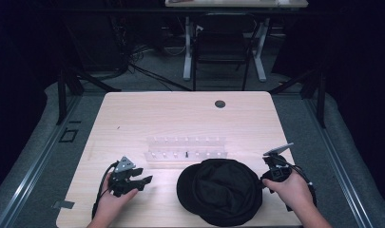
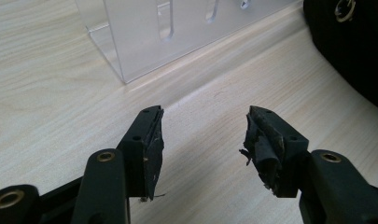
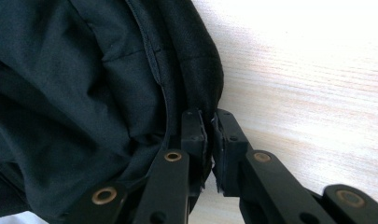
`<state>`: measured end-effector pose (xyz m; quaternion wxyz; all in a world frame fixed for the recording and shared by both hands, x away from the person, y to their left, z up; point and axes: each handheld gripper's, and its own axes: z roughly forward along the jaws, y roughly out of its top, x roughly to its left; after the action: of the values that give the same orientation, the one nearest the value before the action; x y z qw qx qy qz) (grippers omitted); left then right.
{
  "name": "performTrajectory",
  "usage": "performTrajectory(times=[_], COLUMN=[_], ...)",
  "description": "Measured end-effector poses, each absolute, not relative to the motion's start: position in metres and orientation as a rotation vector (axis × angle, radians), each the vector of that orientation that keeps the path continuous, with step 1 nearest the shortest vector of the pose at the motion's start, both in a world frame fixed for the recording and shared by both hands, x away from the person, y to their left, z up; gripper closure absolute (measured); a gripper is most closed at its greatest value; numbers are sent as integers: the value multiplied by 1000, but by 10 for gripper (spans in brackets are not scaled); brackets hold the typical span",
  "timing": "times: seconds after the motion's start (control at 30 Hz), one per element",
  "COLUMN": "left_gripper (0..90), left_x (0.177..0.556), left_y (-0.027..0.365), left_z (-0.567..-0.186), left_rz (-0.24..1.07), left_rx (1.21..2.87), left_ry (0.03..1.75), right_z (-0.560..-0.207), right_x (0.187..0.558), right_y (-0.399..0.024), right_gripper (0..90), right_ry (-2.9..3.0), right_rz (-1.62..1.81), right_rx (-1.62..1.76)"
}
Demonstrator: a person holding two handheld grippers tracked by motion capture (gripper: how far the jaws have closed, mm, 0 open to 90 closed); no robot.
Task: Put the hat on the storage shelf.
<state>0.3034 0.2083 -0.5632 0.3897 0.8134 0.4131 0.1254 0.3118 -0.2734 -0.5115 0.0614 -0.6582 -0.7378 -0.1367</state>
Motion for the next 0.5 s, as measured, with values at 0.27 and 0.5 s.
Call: performTrajectory(times=[0.27, 0.5], left_gripper=[462, 462], left_x=[304, 304], left_y=[208, 208], left_z=[-564, -564], left_rz=[320, 321], left_rx=[2069, 2069], left_ry=[1052, 1052], right_z=[-520, -525], right_x=[314, 317], right_y=[-274, -273], right_gripper=[827, 827], right_ry=[-2202, -2200], right_rz=[-432, -392], right_rx=[-1981, -1956])
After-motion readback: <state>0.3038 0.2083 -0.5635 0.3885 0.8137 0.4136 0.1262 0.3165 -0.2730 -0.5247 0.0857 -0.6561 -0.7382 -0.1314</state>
